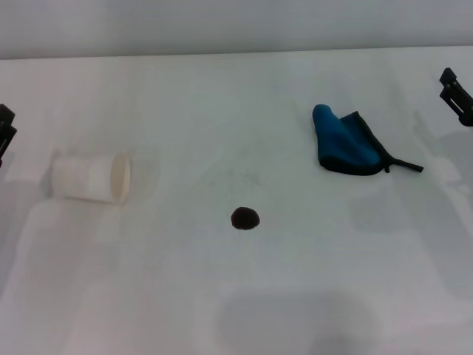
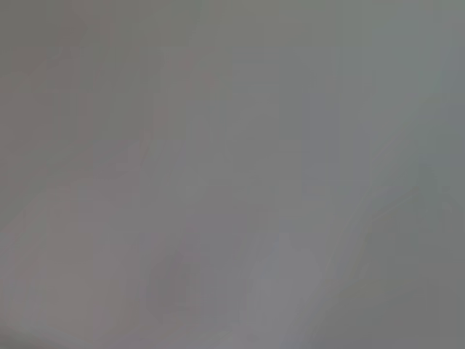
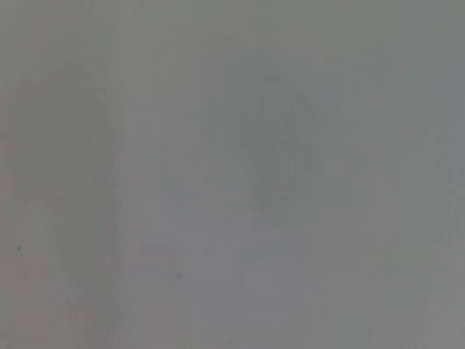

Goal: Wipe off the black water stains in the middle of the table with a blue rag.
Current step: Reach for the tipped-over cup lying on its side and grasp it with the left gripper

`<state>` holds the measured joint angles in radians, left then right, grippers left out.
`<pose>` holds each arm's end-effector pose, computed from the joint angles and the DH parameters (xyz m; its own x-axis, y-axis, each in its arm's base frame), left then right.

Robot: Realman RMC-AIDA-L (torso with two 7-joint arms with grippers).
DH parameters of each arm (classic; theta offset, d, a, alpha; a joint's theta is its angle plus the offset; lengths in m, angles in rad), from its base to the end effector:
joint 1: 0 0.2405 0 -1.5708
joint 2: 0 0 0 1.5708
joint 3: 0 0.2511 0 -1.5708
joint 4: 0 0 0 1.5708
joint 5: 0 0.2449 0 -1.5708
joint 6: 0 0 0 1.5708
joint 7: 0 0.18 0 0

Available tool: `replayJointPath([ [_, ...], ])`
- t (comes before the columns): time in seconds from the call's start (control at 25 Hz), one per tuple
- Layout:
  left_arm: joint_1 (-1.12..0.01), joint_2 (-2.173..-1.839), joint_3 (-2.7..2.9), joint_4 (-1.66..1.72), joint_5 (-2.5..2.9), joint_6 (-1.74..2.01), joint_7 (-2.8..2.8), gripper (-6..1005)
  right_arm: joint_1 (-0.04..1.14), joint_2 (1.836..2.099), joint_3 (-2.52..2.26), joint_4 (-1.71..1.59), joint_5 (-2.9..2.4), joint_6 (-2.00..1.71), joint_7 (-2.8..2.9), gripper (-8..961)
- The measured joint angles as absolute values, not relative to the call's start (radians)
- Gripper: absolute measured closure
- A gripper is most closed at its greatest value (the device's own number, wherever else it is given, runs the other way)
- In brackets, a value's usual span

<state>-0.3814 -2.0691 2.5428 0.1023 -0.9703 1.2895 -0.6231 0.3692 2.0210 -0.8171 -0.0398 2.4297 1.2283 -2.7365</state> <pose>-0.3542 0.3463 -0.0367 0.3840 0.0427 0.9224 0.9029 -0.2262 -0.3654 0.4047 0.3476 0.0145 0.6836 -0.0213 -0.7296 -0.7269 -0.1096 -0.6779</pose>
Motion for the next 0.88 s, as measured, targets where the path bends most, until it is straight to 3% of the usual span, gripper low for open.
replayJointPath([
  [0.56, -0.421, -2.067, 2.542, 0.076, -0.95, 1.315, -0.6, 110, 0.374, 2.02, -0.811, -0.044, 2.43, 1.202, -2.729, 96],
  [0.72, -0.463, -2.044, 2.542, 0.033, -0.93, 1.421, -0.656, 111, 0.376, 2.02, -0.809, -0.049, 2.431, 1.201, -2.729, 96],
  [0.88, -0.527, -1.997, 2.569, -0.013, -0.893, 1.435, -0.847, 110, 0.381, 2.02, -0.808, -0.052, 2.432, 1.201, -2.728, 96],
])
